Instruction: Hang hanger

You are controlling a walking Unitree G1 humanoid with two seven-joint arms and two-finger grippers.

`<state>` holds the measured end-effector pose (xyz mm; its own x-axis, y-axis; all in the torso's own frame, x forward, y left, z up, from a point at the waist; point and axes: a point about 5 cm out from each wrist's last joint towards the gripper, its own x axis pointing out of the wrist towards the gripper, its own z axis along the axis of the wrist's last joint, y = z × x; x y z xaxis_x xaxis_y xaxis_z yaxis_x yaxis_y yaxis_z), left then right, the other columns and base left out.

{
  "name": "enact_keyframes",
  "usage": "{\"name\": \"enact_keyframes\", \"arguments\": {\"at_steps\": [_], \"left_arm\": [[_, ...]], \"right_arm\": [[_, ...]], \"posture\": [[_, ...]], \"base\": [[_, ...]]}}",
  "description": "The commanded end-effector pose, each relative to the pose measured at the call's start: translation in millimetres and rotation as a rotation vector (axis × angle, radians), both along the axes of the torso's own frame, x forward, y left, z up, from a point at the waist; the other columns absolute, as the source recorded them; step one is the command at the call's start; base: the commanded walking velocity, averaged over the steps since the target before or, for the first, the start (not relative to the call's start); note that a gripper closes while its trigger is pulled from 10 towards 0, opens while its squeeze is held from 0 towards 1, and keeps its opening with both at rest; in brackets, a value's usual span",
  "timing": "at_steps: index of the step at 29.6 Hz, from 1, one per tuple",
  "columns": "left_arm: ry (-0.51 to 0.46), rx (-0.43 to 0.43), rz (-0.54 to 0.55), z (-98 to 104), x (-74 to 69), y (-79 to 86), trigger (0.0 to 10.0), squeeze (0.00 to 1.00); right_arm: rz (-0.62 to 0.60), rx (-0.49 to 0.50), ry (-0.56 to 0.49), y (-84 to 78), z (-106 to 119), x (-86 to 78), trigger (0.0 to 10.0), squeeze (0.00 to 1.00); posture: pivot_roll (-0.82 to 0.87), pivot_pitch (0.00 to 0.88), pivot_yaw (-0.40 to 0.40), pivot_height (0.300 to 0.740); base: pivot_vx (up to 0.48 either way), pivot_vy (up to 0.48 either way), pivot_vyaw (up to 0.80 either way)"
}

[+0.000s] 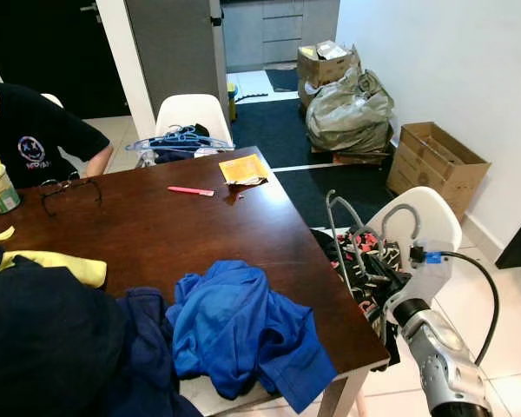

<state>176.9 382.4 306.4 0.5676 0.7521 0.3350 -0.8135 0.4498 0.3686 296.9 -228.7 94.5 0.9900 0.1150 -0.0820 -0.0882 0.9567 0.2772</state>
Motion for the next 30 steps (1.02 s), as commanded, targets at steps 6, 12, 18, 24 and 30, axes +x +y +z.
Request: {"name": "enact_keyframes", "arguments": {"at_steps": [6, 12, 18, 24, 30], "left_arm": [[-0.067, 0.234, 0.073, 47, -8.1, -7.4, 10.0, 1.0], [0.095, 0.316, -0.668, 30, 70.3, -97.3, 10.0, 0.22], [0.384, 0.106, -1.335, -50, 88.4, -185.2, 10.0, 0.0], [0.602, -0.012, -1.407, -107, 88.6, -197.3, 10.0, 0.0], [0.737, -0.071, -1.393, -139, 87.7, -193.7, 10.0, 0.0]], "right_arm": [[0.016, 0.031, 0.006, 6.0, -3, -1.5, 10.0, 0.0], [0.013, 0.036, 0.003, 7.4, -3, -1.4, 10.0, 0.0], [0.01, 0.039, 0.002, 8.5, -3, -1.2, 10.0, 0.0], [0.002, 0.036, 0.002, 7.4, -4, -1.6, 10.0, 0.0], [0.0, 0.034, 0.004, 6.3, -4, -1.2, 10.0, 0.0]], "posture": [[0.04, 0.032, 0.08, 0.74], [0.03, 0.021, 0.094, 0.74], [0.01, 0.018, 0.107, 0.74], [0.0, 0.019, 0.11, 0.74], [0.0, 0.021, 0.11, 0.74]], "base": [[0.0, 0.0, 0.0], [0.0, 0.0, 0.0], [0.0, 0.0, 0.0], [0.0, 0.0, 0.0], [0.0, 0.0, 0.0]]}}
